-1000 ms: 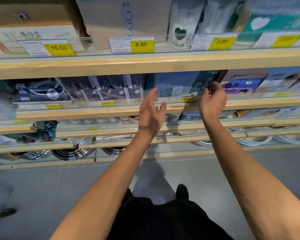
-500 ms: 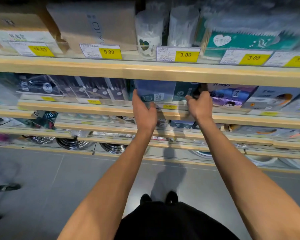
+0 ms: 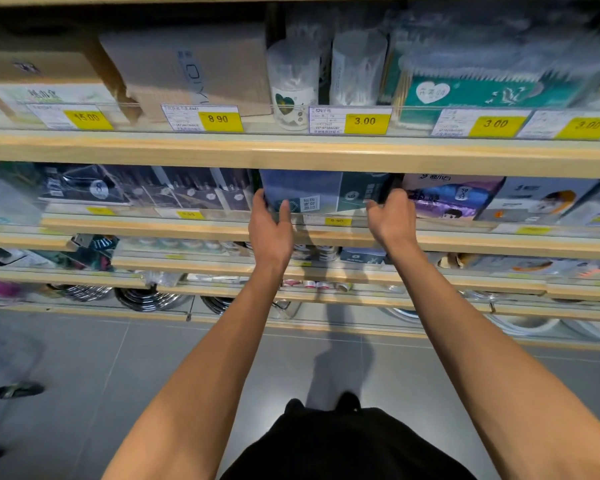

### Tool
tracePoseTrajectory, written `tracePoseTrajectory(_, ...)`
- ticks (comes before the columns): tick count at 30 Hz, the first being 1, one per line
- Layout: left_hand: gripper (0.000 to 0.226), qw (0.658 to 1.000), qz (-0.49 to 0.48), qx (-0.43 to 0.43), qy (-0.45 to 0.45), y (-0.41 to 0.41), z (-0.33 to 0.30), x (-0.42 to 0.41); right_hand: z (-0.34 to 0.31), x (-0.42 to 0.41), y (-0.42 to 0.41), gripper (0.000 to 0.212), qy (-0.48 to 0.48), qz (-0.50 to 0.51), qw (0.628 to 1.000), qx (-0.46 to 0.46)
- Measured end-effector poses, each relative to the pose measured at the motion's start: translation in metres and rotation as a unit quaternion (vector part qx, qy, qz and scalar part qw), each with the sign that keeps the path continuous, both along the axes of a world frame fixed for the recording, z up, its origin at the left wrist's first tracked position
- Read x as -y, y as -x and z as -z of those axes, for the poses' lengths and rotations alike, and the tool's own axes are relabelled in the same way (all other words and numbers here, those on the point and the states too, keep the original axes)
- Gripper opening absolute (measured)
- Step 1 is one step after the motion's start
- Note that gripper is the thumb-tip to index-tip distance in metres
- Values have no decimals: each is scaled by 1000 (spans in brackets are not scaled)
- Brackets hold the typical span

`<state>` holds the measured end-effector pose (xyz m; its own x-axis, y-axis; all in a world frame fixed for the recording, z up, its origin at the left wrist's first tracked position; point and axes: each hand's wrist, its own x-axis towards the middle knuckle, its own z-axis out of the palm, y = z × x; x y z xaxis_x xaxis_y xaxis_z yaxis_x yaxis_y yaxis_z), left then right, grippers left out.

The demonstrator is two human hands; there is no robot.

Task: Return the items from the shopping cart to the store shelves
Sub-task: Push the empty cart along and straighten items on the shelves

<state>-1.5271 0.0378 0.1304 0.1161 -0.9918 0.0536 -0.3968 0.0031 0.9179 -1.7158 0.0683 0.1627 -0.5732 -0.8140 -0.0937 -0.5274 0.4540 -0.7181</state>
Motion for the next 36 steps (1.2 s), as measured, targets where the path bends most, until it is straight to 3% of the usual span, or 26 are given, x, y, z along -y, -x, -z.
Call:
tracePoseTrajectory(3, 45, 1000, 6, 8, -7, -1, 0, 3, -1, 10, 3, 23, -7, -4, 995, 101)
tracePoseTrajectory(6, 48, 999, 8, 34, -5, -2, -5, 4, 3, 10, 4, 38, 12, 4, 991, 133)
tracePoseTrajectory(12, 38, 995, -24, 89, 24, 0, -10, 3, 14, -7, 1, 52, 79, 19, 996, 36)
tracePoseTrajectory(15, 36, 989, -51, 137, 12, 2, -12, 15, 21, -15, 1, 48, 123, 18, 992, -21)
tracePoseTrajectory(20, 41, 976, -90, 197, 7, -4, -12, 16, 19, -15, 0, 45, 114, 5, 990, -85)
tracePoseTrajectory(24, 33, 981, -134, 135, 29, -6, -10, 8, 22, -14, 2, 56, 111, -6, 989, -102)
tracePoseTrajectory(30, 13, 972, -204, -86, 82, 15, -13, -15, 11, -48, 18, 42, 136, 39, 977, -158)
tracePoseTrajectory(32, 9, 976, -168, -99, 92, 32, -9, -30, 10, -64, 32, 34, 160, 88, 972, -149)
tracePoseTrajectory(36, 15, 992, -2, -90, 89, 86, 0, -58, 14, -92, 81, 17, 216, 174, 958, -74)
